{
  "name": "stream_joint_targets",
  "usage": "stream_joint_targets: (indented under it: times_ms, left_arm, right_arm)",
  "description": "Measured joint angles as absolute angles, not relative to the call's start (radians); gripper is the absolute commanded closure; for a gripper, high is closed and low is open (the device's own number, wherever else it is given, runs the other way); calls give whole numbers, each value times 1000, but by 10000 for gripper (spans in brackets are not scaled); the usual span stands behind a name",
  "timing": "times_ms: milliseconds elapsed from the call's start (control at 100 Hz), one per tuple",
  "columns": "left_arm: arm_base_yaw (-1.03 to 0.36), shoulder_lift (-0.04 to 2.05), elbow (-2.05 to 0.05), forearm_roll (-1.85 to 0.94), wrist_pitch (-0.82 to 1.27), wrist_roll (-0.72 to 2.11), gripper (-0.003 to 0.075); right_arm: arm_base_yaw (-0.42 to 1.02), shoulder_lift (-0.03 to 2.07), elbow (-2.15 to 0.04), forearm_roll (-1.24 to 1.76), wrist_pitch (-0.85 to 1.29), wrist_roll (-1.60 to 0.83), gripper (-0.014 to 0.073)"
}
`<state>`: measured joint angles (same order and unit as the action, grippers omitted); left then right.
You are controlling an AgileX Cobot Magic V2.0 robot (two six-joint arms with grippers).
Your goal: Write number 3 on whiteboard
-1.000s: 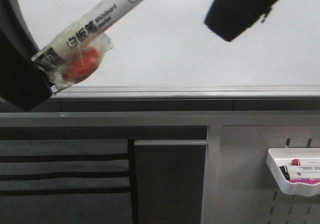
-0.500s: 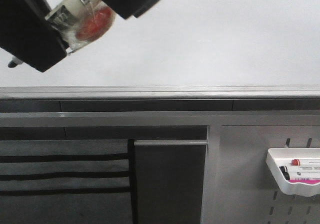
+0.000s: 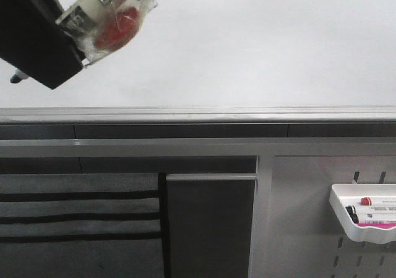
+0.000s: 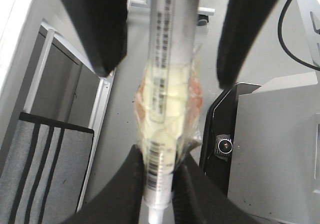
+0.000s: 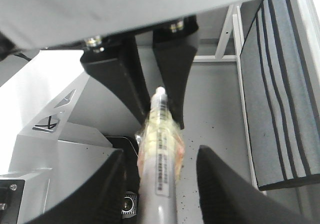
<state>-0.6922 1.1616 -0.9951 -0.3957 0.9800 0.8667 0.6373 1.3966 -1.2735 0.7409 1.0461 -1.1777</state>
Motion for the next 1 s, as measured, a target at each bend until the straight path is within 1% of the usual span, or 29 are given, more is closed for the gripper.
stream_joint_targets:
  times_ms: [250,320,440,510,610,720,790,860,910,960,1000]
  left_arm:
    - [-692,1162,-997,-396,980,868,741]
    - [-692,1162,-997,-396,980,868,741]
    - [-692,1162,-997,-396,980,869,741]
    - [-692,1162,-997,-396,980,870,741]
    - [-692,1162,-997,-398,982,870,741]
    - [-692,1162,-997,-400,983,870,729]
    - [-692,1162,-997,-400,983,870,664]
    - [-692,1162,-997,-400,983,870,552]
    - [-692,1157,-997,-397,981,870,450]
    - [-692,1149,-997,-397,968,870,376]
    - [-692,1135,-997,-394,954,867,337]
  right_arm:
    - [637,1397,-1274,741,1054,-1178,318]
    - [637,1397,-1274,741,1059,-1178,362]
    - [637,1397,-1274,741,1063,-1178,487]
    - [637,1397,-1274,741,1063,-1180,536]
    - [637,1397,-1274,737,1063,-1180,569]
    - [637,1397,-1274,737,1063,-1180,573]
    - [637,1397,-1274,737,1063,-1180,573]
    - [637,1397,-1274,737,1063,-1180,573]
    - [637,1397,-1274,737,1063,-1180,573]
    - [637,1397,-1274,730,1058,-1176,573]
    - [637,1393,-1274,720,1047,-1165,573]
